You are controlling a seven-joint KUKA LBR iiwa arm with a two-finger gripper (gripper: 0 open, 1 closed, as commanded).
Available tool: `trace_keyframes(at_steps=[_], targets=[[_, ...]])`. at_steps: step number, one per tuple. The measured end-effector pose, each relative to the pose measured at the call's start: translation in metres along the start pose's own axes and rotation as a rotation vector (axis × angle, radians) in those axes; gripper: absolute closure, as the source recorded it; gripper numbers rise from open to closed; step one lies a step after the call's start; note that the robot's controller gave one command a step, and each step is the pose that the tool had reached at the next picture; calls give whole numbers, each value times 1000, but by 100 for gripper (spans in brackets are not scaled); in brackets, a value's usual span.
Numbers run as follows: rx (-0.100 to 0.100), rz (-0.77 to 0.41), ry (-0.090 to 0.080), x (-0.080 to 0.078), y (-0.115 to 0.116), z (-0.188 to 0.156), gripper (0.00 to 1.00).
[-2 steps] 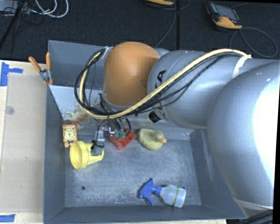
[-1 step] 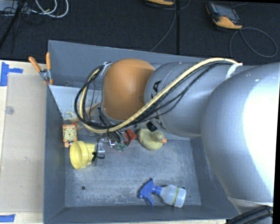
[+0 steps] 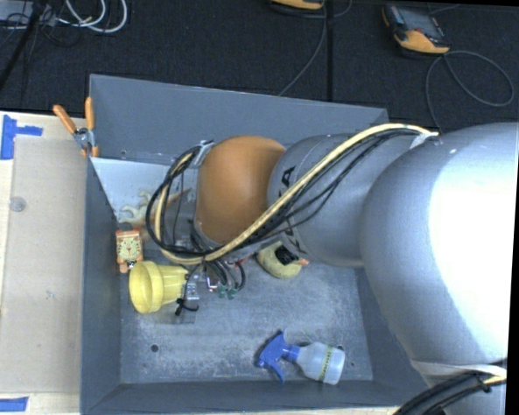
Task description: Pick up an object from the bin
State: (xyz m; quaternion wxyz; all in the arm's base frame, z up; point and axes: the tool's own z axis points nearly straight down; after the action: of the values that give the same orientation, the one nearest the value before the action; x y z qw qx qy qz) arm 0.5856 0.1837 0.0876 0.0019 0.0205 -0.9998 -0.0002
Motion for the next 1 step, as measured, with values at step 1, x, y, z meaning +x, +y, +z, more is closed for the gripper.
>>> trace_keyframes(at_steps=[1], targets=[[1,2,-3,-5,16,13,0]])
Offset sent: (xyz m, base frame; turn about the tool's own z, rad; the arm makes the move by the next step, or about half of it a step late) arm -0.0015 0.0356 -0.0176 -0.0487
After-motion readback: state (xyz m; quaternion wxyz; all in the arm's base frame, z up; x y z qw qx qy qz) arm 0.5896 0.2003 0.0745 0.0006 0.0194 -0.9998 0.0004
